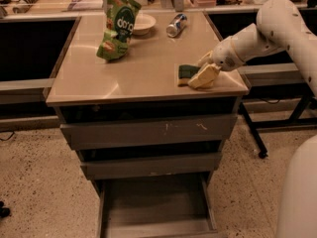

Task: Place sponge into bottom drawer

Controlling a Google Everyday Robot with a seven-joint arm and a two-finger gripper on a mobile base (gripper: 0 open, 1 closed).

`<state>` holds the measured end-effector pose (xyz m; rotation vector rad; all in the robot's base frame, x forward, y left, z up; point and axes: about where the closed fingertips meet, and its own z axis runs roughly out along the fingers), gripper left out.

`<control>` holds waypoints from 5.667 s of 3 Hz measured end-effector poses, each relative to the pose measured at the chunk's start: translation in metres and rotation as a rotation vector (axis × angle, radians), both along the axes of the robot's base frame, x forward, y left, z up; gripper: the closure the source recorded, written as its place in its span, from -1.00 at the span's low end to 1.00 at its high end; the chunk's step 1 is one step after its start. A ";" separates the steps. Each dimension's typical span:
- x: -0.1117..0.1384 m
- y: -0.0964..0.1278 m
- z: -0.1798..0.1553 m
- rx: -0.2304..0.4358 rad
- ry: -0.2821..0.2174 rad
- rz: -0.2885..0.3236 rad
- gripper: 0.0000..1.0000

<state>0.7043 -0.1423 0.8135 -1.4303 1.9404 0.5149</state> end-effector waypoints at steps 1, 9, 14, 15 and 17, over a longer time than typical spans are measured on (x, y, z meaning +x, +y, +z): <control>0.000 0.000 0.000 0.000 0.000 0.000 1.00; -0.251 0.010 -0.071 0.019 0.096 0.155 1.00; -0.324 0.062 -0.352 -0.083 0.368 0.297 1.00; -0.306 0.064 -0.405 -0.058 0.242 0.273 1.00; -0.249 0.072 -0.508 0.079 0.083 0.239 1.00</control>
Offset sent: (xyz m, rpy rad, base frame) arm 0.0000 0.0000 0.0000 0.0000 0.0000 0.0000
